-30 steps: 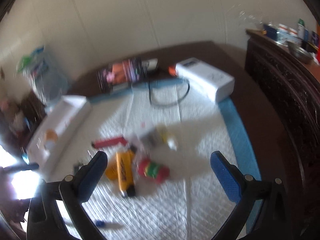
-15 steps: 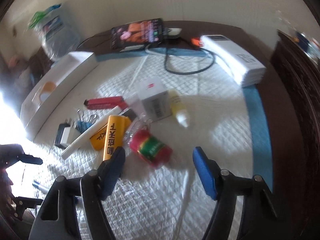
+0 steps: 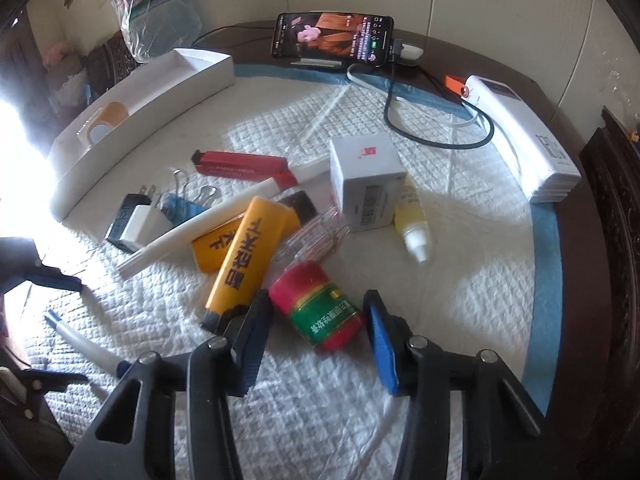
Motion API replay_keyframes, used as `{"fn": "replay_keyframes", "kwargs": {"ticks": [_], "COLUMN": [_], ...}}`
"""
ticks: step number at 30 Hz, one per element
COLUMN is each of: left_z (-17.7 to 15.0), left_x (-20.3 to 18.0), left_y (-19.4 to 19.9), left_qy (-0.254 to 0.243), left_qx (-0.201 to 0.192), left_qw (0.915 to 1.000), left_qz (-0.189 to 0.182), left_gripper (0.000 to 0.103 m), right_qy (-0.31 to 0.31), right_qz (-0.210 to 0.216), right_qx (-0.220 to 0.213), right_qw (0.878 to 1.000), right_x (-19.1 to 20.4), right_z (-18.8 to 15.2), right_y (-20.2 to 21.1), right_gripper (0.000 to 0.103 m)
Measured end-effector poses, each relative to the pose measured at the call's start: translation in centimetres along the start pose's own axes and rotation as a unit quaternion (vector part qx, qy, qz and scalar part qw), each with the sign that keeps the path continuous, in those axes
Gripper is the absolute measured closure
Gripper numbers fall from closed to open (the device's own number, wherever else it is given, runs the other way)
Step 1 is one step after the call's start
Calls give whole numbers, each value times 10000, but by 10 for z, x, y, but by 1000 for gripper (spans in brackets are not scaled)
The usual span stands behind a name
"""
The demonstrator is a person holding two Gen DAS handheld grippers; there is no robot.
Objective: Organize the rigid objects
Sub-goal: 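Grasp the blue-capped white marker with the left gripper while the right grasps the red-capped jar, then carry the marker and the red-capped jar over the white tray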
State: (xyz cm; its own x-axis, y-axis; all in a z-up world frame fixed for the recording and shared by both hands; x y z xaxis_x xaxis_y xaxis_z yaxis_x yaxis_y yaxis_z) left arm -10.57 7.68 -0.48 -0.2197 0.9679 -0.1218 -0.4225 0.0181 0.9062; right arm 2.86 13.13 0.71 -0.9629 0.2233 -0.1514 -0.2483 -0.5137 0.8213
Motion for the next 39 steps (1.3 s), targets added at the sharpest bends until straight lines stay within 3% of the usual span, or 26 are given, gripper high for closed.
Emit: {"fn": "replay_keyframes", "kwargs": {"ticks": [1, 2, 4, 8, 14, 20, 26, 32, 39], "left_z": [0, 0, 1, -2, 6, 9, 11, 6, -11], "left_x": [-2, -4, -5, -5, 8, 20, 39, 71, 109], "left_y": [2, 3, 3, 7, 26, 42, 66, 100, 146], "left_qy": [-46, -63, -52, 17, 191, 320, 512, 1016, 1676], "left_qx": [-33, -62, -82, -163, -658, -901, -1204, -1632, -2130], "left_qw": [10000, 9999, 9999, 9994, 9964, 9947, 9912, 9813, 9612], "left_qz": [-40, -85, -140, -320, -509, -364, -186, 133, 504], "left_gripper": [67, 79, 89, 89, 89, 89, 89, 89, 89], "right_qy": [4, 0, -43, -120, -316, -485, -512, -476, -501], "right_qz": [27, 43, 94, 135, 259, 337, 437, 475, 561], "right_qx": [6, 0, -34, -181, -441, -927, -1147, -1270, -1355], "right_qw": [10000, 10000, 9999, 9997, 9982, 9939, 9911, 9896, 9879], "right_x": [1, 2, 3, 4, 4, 9, 17, 25, 32], "right_z": [-1, -2, -3, -4, -3, 13, 26, 35, 44], "right_y": [2, 4, 10, 24, 49, 79, 93, 99, 103], "right_gripper": [56, 56, 56, 57, 57, 57, 57, 57, 57]}}
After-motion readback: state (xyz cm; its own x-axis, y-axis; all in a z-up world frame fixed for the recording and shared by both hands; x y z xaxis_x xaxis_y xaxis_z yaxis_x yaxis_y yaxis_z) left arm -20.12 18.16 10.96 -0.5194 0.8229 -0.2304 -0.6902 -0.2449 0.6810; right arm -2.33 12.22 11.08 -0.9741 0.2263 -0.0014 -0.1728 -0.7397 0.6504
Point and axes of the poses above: each gripper's, at about its wrist camera, not at the fingertips, and y roughly against the way its jaws point, x to its left, z to its top, the point moved 2 cm from there along -y, roughly the way its jaws point, and after that the axes turned 8 degrees about -z, right-handed, at the moved point
